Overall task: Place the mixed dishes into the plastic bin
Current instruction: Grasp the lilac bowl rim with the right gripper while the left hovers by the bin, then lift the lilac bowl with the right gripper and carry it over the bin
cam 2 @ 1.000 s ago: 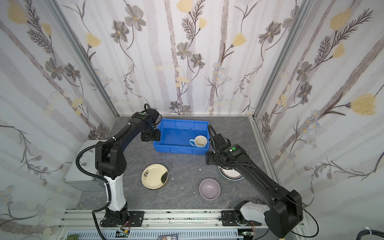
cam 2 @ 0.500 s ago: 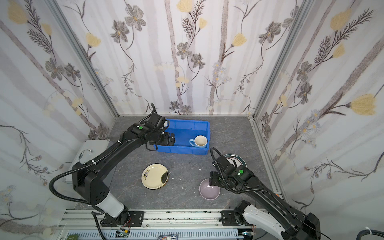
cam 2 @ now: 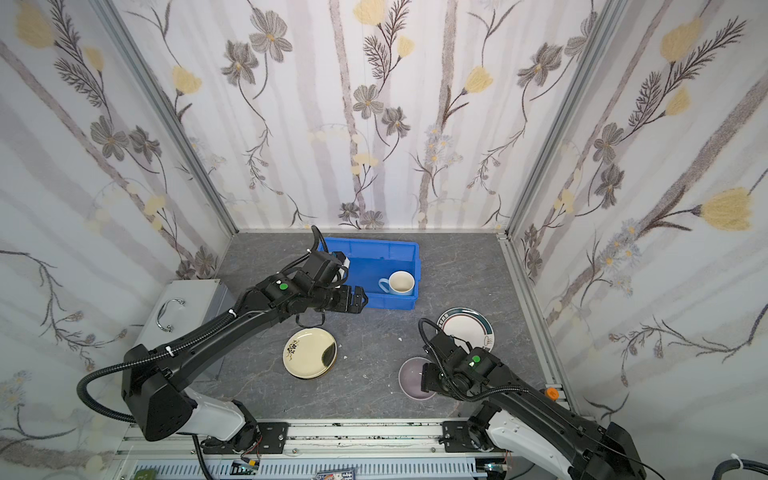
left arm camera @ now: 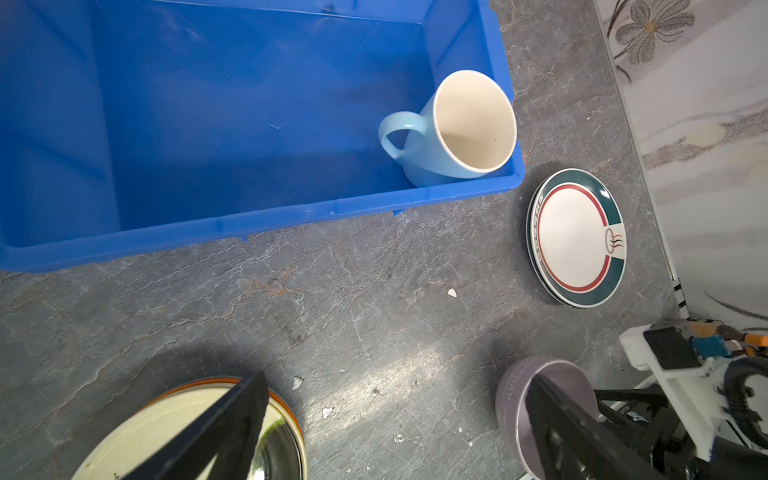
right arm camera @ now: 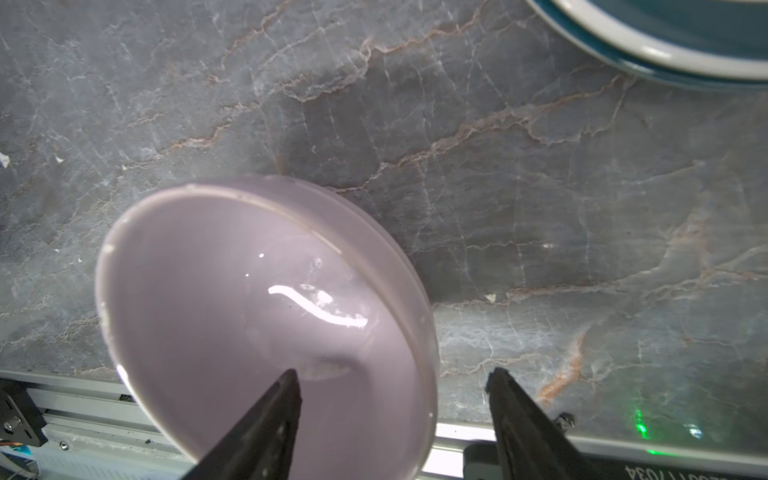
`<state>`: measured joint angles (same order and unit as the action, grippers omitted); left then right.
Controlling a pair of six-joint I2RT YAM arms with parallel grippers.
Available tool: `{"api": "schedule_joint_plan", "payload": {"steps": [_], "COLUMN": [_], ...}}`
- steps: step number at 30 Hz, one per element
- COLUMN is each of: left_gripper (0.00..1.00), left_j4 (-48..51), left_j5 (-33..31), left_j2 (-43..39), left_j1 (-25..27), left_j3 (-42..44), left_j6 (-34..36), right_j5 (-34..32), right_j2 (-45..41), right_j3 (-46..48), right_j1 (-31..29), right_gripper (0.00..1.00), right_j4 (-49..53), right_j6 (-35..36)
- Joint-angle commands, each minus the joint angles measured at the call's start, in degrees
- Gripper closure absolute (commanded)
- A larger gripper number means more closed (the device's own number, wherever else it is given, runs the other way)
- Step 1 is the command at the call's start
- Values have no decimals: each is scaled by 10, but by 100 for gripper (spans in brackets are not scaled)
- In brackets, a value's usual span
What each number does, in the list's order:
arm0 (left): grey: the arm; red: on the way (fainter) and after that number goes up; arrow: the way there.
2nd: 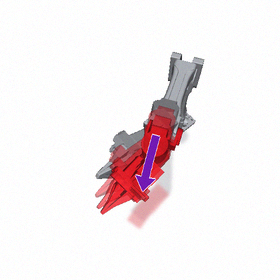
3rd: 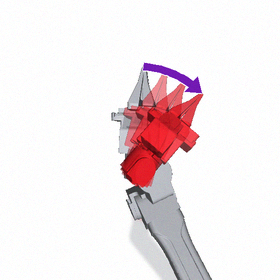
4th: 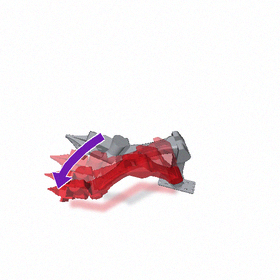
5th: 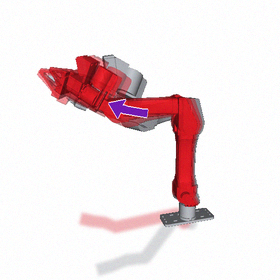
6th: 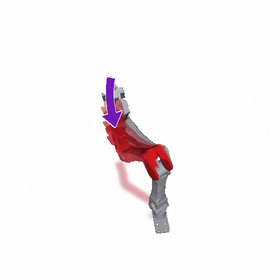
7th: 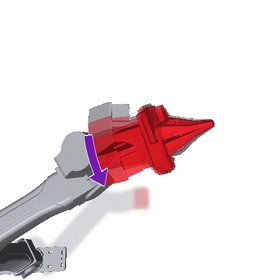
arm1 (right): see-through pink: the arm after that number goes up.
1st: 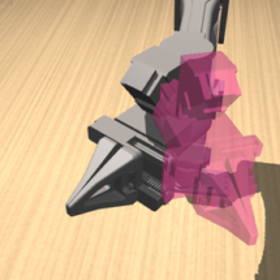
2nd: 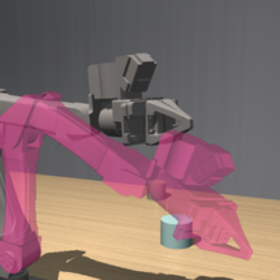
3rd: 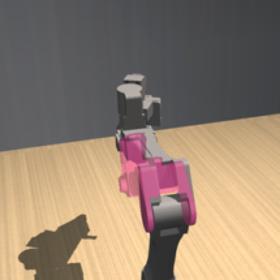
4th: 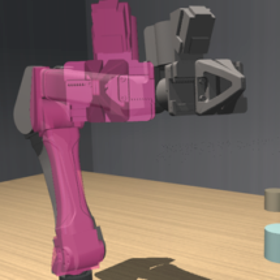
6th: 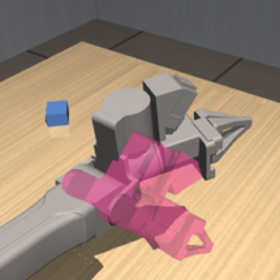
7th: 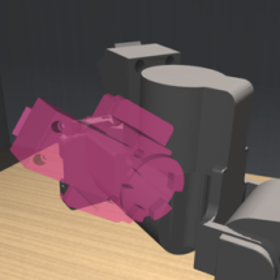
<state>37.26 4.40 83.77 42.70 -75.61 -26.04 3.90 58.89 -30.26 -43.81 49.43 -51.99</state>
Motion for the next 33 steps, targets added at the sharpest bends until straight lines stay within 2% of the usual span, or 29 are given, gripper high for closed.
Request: {"api": "schedule_joint_plan", "payload": {"steps": [1,4,7,16,28,33], "left_gripper": [0,0,0,0,0,0], "left_j4": [-9,-2,8,26,25,30], "left_j5": [-28,-40,-41,-51,-7,8], "left_j2": [-9,-12,-10,14,59,76], "left_j1": [2,2,2,-1,-62,-86], "left_j3": [2,-1,-10,-40,-100,-119], "left_j6": [-6,-1,10,36,53,61], "right_j5": [4,-2,-9,-6,-13,-7], "right_j2": [13,42,65,77,106,138], "right_j3": [10,10,4,-11,-63,-70], "right_j1": [-1,-1,-1,-1,-1,1], "right_gripper": [33,37,50,77,83,83], "right_j4": [-61,-72,-77,-74,-56,-69], "right_j6": [-6,7,14,17,28,43]}}
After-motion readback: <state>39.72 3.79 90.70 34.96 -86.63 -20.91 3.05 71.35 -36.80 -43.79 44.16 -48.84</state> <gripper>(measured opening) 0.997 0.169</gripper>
